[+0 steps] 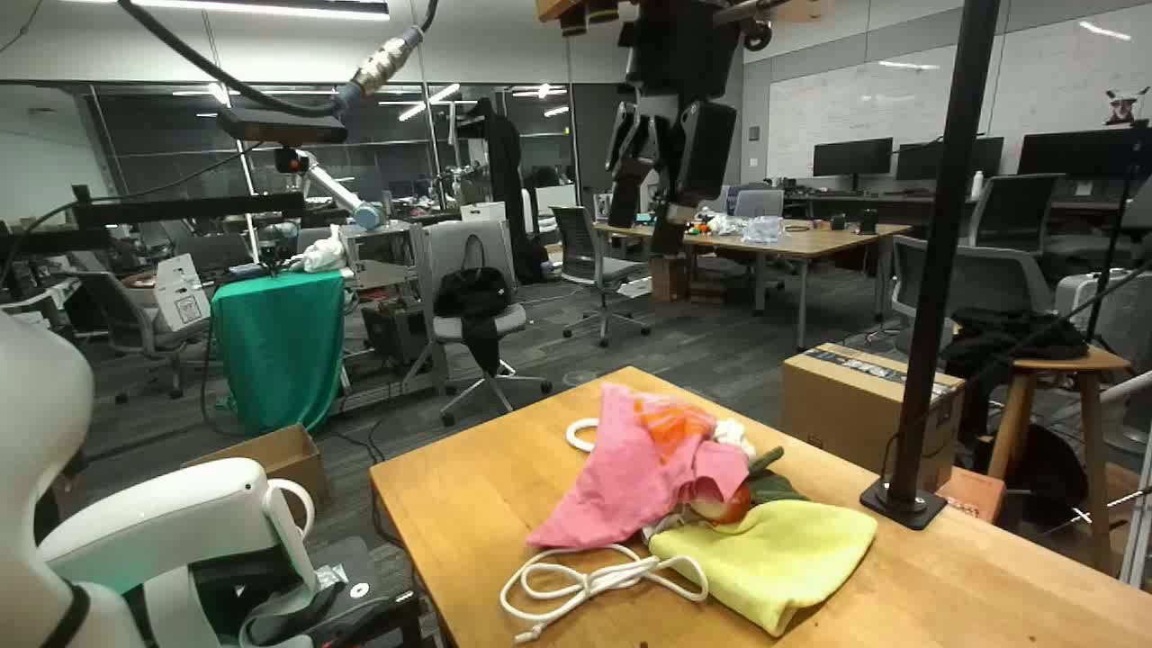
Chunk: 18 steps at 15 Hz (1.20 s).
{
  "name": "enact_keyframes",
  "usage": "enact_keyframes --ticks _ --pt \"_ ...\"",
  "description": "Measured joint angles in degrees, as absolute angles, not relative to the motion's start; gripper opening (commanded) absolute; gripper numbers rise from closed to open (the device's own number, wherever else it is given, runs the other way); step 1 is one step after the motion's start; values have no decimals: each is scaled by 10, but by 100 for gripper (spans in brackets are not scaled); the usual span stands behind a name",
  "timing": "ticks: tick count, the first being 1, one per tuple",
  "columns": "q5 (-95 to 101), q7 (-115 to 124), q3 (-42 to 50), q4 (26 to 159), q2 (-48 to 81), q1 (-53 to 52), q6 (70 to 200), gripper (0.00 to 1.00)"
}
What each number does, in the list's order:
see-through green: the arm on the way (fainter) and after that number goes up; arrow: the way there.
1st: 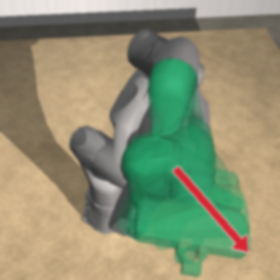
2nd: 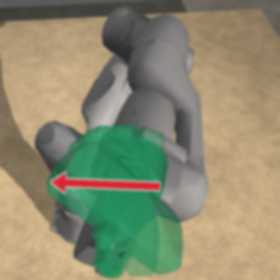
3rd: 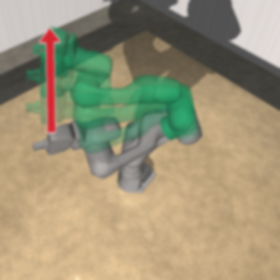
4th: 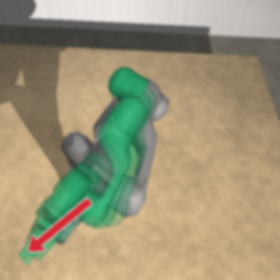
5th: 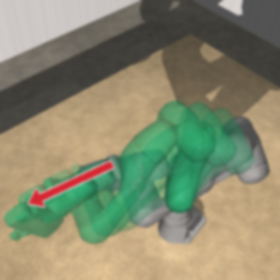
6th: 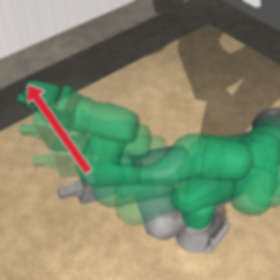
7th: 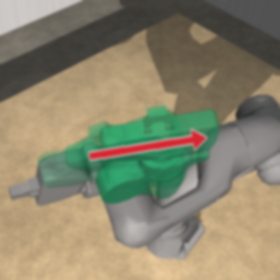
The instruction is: Separate the objects on the table.
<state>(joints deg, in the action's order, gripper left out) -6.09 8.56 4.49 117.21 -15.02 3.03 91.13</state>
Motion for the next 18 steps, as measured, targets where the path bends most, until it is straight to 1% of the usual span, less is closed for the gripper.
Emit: enact_keyframes --ticks 10,12,18 --pt "-59 80 28 1173 -139 25 924 100" --pt "-59 79 14 1174 -124 16 953 100" --pt "-67 78 -7 1182 -46 -1 1107 100"
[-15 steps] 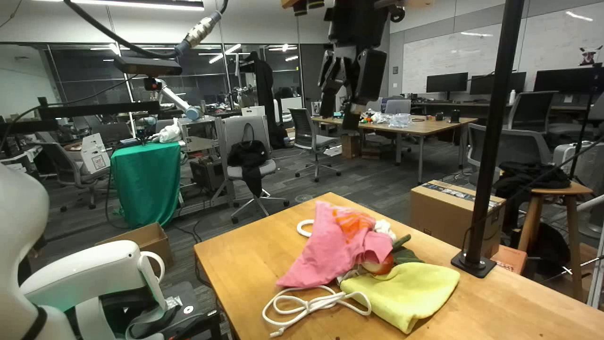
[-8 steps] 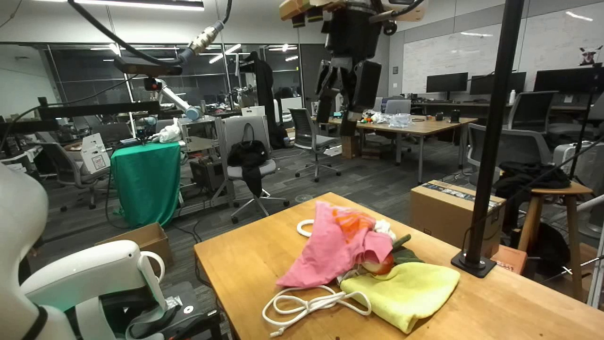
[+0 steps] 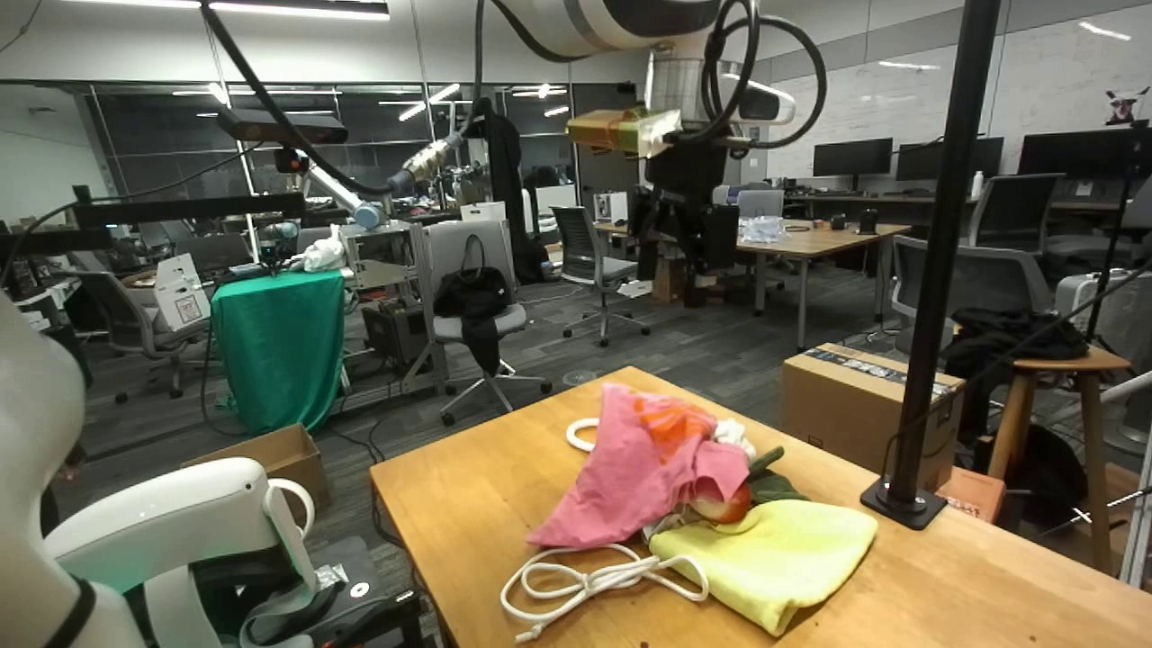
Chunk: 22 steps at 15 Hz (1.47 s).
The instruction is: Separate the objects on the table.
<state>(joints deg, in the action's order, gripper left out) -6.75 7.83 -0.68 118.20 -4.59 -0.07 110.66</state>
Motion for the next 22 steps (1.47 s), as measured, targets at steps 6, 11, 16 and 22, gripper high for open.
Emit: enact_keyframes --ticks 6,11,16,22 --pt "-78 50 0 1182 45 3 1165 100" --pt "-88 0 2 1183 113 10 1211 100" --pt "-134 -96 -3 1183 157 20 1234 100" --pt "-165 -228 -20 1183 177 39 1217 100"
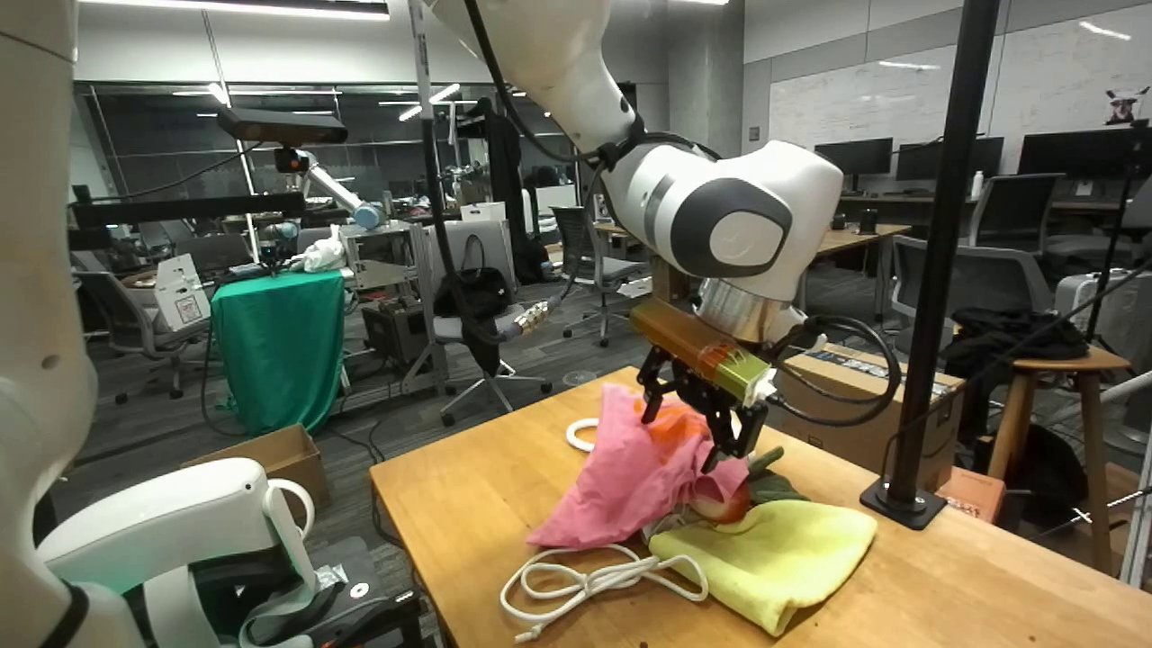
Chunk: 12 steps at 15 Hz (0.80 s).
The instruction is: Separate the objects on the table.
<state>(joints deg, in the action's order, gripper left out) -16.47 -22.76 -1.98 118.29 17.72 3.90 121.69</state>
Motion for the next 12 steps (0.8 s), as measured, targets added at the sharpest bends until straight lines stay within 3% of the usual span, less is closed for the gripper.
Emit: enact_keyframes --ticks 6,12 --pt "-165 -254 -37 1184 187 37 1231 100" --pt "-157 -239 -41 1206 211 26 1383 100"
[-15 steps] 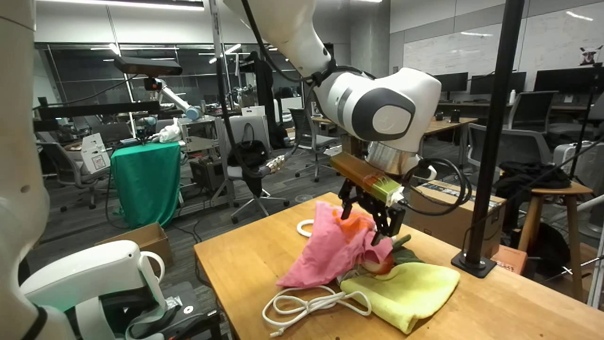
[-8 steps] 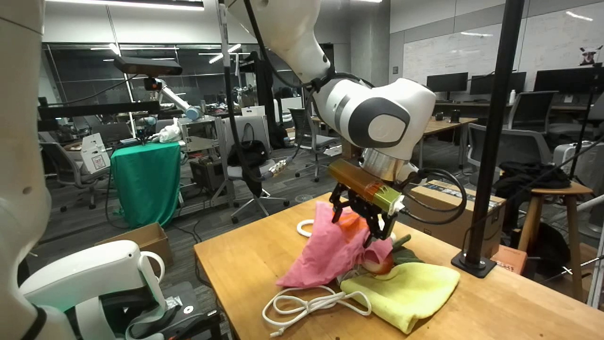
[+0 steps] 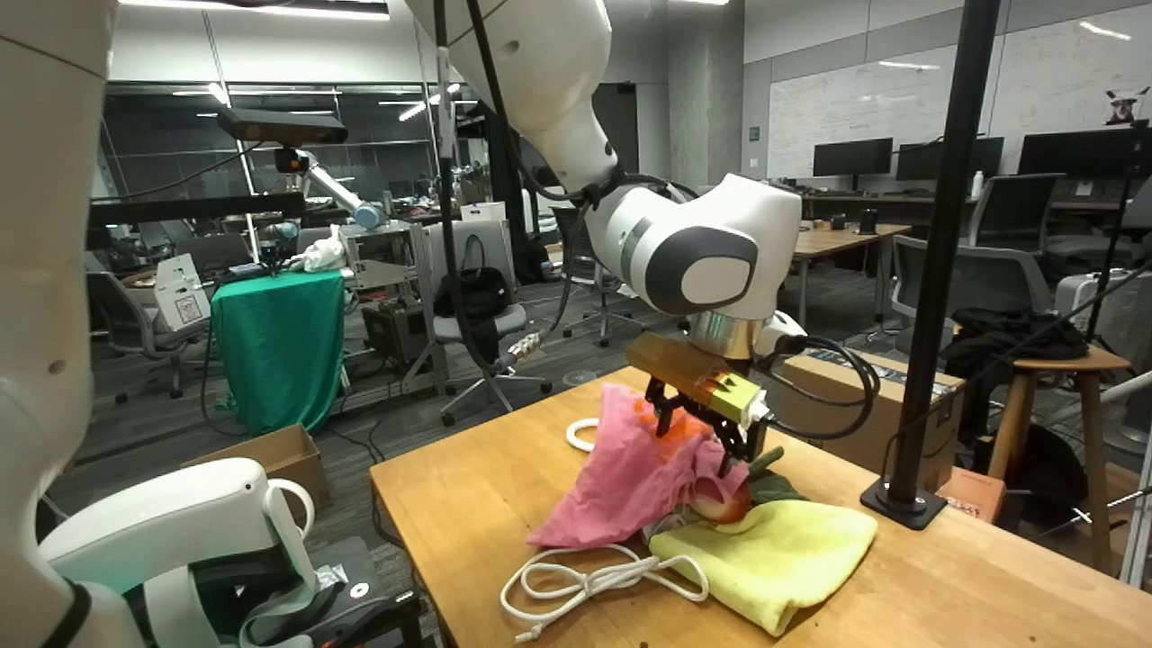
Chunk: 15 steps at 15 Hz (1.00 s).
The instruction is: Separate the objects on the table.
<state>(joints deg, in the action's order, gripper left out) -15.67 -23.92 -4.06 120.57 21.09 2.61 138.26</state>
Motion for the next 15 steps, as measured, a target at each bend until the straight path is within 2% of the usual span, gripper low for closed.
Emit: enact_keyframes --ticks 5,6,7,8,10,15 --pt "-122 -201 -41 1215 245 24 1485 99" --pt "-112 -192 -41 1216 248 24 1494 74" --pt "-101 -184 -41 1217 250 23 1498 74" --pt "-92 -177 -41 1218 251 23 1499 69" --pt "-80 -168 -41 1218 250 23 1496 52" --pt "-66 -153 -41 1211 242 23 1457 16"
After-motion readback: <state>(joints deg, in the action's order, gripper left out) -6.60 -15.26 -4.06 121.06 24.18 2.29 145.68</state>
